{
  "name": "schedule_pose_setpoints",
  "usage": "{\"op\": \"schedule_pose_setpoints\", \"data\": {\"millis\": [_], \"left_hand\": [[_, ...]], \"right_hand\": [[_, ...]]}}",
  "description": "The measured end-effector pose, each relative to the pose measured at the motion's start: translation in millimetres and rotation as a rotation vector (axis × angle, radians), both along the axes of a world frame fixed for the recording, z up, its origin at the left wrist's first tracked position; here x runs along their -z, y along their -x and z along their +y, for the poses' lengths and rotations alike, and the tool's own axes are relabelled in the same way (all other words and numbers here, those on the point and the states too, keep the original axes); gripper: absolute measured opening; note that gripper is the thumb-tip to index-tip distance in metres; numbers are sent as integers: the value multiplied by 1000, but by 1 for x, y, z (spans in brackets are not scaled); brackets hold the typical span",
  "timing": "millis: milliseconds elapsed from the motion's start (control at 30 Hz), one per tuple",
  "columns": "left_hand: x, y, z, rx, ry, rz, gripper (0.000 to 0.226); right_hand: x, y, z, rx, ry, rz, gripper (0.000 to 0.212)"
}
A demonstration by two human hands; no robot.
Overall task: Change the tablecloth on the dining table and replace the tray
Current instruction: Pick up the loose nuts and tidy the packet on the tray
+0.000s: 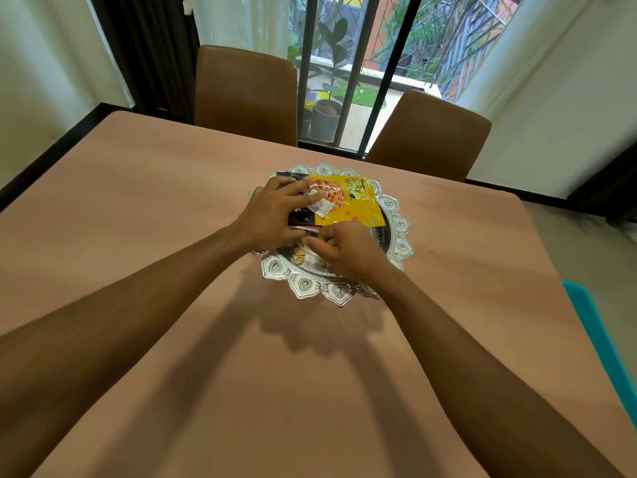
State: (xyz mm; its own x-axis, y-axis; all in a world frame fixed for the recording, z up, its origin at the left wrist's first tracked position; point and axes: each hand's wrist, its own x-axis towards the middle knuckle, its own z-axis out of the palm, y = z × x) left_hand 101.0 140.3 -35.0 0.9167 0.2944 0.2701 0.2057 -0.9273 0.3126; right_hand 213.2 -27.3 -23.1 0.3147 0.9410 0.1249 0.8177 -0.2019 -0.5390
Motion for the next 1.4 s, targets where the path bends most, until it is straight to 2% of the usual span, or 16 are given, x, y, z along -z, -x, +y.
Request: {"op": "schedule_pose_setpoints", "data": {"millis": [200,333,400,500,533,600,667,700,767,833,900,1000,1133,1200,1300,1400], "left_hand": [[-2,15,-3,-30,62,-21,72],[-5,20,-10,-63,75,-191,46],[-11,23,-24,-83,218,-294,34],[-24,24,-64,-219,663,-403,23],[-30,22,-78,-283,880,-430,22],[-43,15,-101,-408,1460,-459,37],[-51,13,-109,-437,1965,-471,56],[-51,12,-110,-420,2149,-543,57],[-49,13,-107,-403,2333,-784,42],[-51,15,-106,-414,2370,-973,32],[-53,20,-108,-402,2362,-1064,37],[-48,34,-107,-331,2460,-1066,37],[-46,51,-98,-347,2518,-1027,37],[-46,53,-97,-380,2480,-952,38],[-50,54,-96,-456,2402,-823,34],[-48,57,-91,-566,2417,-856,37]], "right_hand": [[-9,-19,-3,162,-57,192,52],[-6,-23,-6,220,-82,287,56],[-9,-20,-3,256,-122,344,60],[-20,-7,7,262,-197,473,56],[-23,-1,12,249,-218,504,55],[-27,14,23,231,-252,498,55],[-31,31,32,210,-264,398,50],[-32,39,35,186,-260,305,51],[-31,53,37,136,-262,123,55],[-30,62,35,80,-284,-9,50],[-32,69,34,18,-271,-147,43],[-35,77,32,-72,-254,-211,38],[-31,86,29,-129,-284,-277,34],[-30,88,28,-110,-329,-239,35],[-36,82,23,-6,-452,-66,31],[-38,56,11,228,-424,109,33]]}}
